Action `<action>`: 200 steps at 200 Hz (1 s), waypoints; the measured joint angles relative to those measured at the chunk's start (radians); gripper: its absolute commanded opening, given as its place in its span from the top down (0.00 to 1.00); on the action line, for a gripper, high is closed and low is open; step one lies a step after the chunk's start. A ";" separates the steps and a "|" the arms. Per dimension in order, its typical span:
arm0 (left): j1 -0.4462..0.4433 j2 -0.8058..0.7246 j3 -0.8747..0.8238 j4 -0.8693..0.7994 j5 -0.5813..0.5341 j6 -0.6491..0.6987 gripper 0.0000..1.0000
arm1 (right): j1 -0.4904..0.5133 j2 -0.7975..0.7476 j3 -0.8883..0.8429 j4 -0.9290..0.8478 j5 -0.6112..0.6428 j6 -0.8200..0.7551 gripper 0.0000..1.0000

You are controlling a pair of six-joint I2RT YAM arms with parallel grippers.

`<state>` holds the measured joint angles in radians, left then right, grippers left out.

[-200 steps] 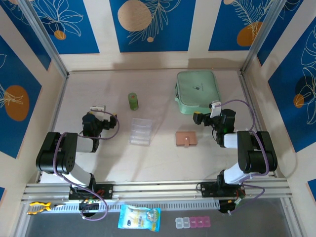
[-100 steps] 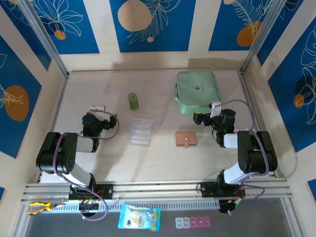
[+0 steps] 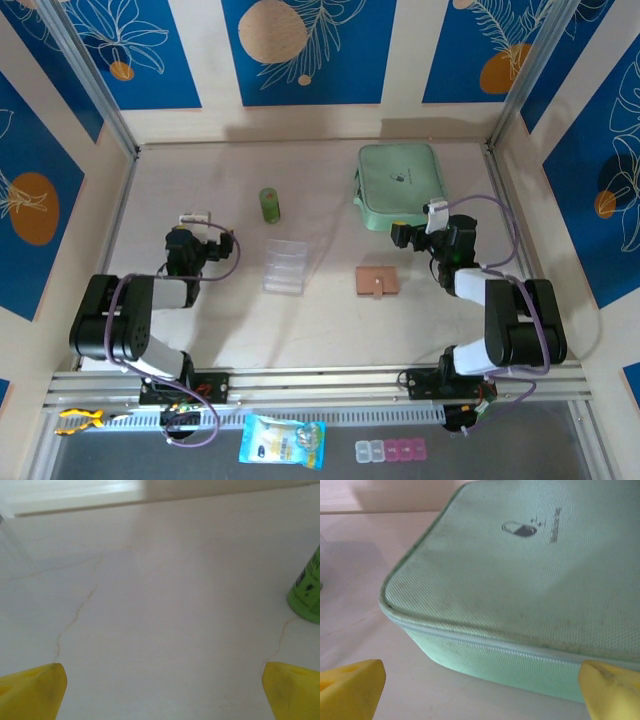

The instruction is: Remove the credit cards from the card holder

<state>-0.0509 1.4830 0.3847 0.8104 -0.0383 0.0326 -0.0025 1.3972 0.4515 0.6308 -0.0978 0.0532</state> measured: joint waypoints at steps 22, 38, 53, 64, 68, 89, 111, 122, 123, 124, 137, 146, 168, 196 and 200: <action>-0.014 -0.080 0.049 -0.117 -0.040 -0.003 0.00 | 0.024 -0.082 0.014 -0.101 0.037 0.001 0.01; -0.024 -0.144 0.086 -0.206 -0.054 -0.027 0.00 | 0.041 -0.139 0.040 -0.208 0.065 0.008 0.01; -0.032 -0.198 0.119 -0.296 -0.061 -0.064 0.00 | 0.056 -0.183 0.073 -0.310 0.080 0.030 0.03; -0.038 -0.233 0.143 -0.368 -0.060 -0.102 0.00 | 0.069 -0.216 0.093 -0.376 0.089 0.051 0.05; -0.038 -0.242 0.152 -0.394 -0.059 -0.116 0.00 | 0.076 -0.230 0.102 -0.404 0.094 0.065 0.06; -0.049 -0.279 0.209 -0.555 -0.041 -0.197 0.04 | 0.128 -0.285 0.142 -0.533 0.113 0.131 0.09; -0.060 -0.304 0.263 -0.707 0.004 -0.275 0.07 | 0.218 -0.314 0.193 -0.663 0.144 0.212 0.13; -0.066 -0.310 0.283 -0.772 0.035 -0.311 0.07 | 0.263 -0.314 0.221 -0.725 0.155 0.261 0.14; -0.067 -0.311 0.285 -0.780 0.040 -0.316 0.07 | 0.266 -0.314 0.223 -0.729 0.155 0.265 0.15; -0.068 -0.312 0.286 -0.785 0.042 -0.318 0.07 | 0.273 -0.313 0.227 -0.737 0.156 0.271 0.15; -0.076 -0.315 0.304 -0.858 0.085 -0.353 0.07 | 0.319 -0.305 0.261 -0.805 0.168 0.328 0.16; -0.080 -0.315 0.317 -0.909 0.115 -0.373 0.07 | 0.351 -0.287 0.292 -0.856 0.176 0.369 0.17; -0.084 -0.315 0.361 -1.039 0.182 -0.403 0.05 | 0.420 -0.214 0.371 -0.952 0.177 0.462 0.23; -0.084 -0.315 0.436 -1.180 0.222 -0.417 0.01 | 0.530 -0.102 0.432 -1.015 0.180 0.547 0.25; -0.084 -0.316 0.447 -1.200 0.223 -0.417 0.01 | 0.549 -0.087 0.439 -1.024 0.182 0.556 0.25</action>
<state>-0.1352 1.1667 0.8322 -0.3893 0.1848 -0.3840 0.5465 1.3102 0.8902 -0.3931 0.0845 0.6090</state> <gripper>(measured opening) 0.981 0.754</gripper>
